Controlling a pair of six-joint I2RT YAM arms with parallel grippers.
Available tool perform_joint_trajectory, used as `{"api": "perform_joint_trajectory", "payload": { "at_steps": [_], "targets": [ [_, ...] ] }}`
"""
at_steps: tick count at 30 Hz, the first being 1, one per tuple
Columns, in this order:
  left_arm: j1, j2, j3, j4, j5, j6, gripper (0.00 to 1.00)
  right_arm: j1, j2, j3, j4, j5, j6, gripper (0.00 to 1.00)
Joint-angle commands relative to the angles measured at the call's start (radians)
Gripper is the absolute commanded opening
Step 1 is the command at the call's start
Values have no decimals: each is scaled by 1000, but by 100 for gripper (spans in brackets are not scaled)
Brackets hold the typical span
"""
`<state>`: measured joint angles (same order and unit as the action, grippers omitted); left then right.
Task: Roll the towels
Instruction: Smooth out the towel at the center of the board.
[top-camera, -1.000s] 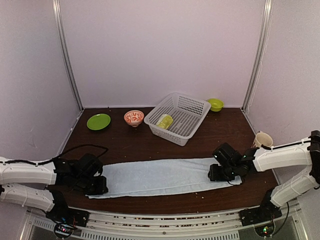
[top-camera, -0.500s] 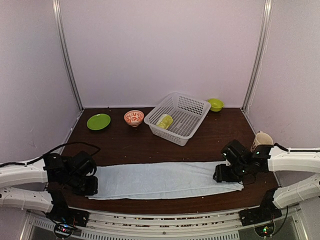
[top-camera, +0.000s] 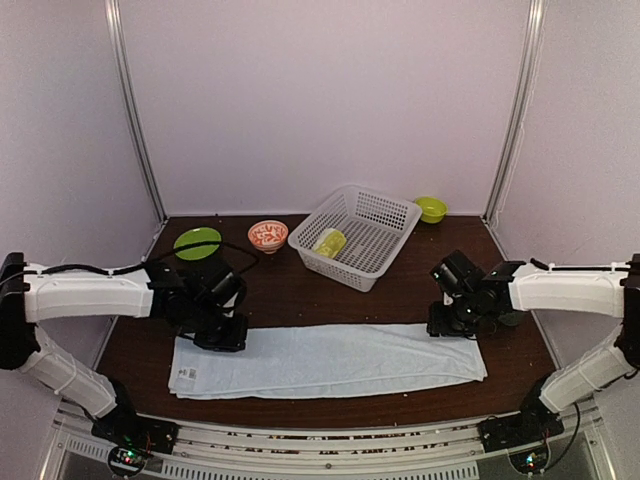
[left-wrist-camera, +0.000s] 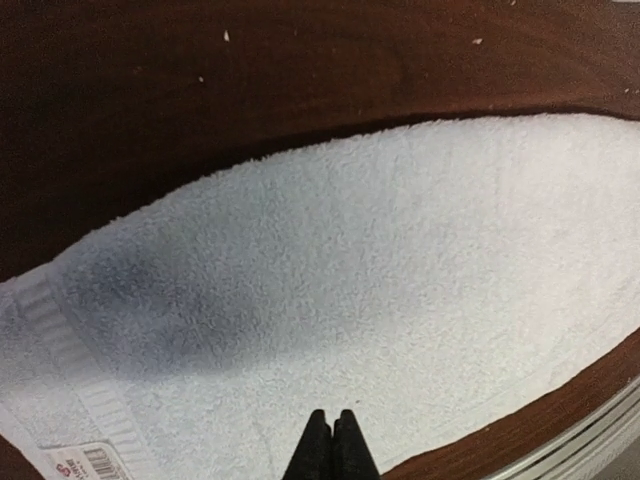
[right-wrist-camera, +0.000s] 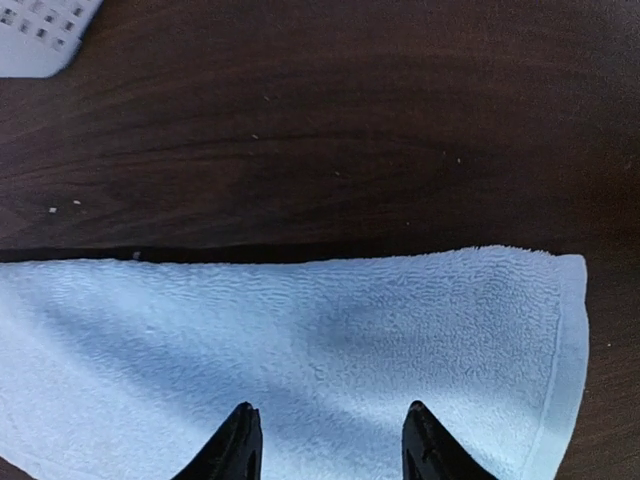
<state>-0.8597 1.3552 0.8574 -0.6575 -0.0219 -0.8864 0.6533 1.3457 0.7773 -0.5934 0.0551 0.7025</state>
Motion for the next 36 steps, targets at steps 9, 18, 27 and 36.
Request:
{"api": "perform_joint_trajectory", "payload": {
  "at_steps": [9,18,27,36],
  "targets": [
    [-9,133,-261,218,115,49,0,-141,263,-25,97,-62,15,43],
    [-9,104,-412,242,105,24,0,-218,320,57,75,-57,82,45],
    [-3,152,-386,233,39,39,0,-303,394,158,81,-76,162,49],
    [159,310,-224,211,21,171,0,-307,358,276,-1,-74,85,58]
  ]
}}
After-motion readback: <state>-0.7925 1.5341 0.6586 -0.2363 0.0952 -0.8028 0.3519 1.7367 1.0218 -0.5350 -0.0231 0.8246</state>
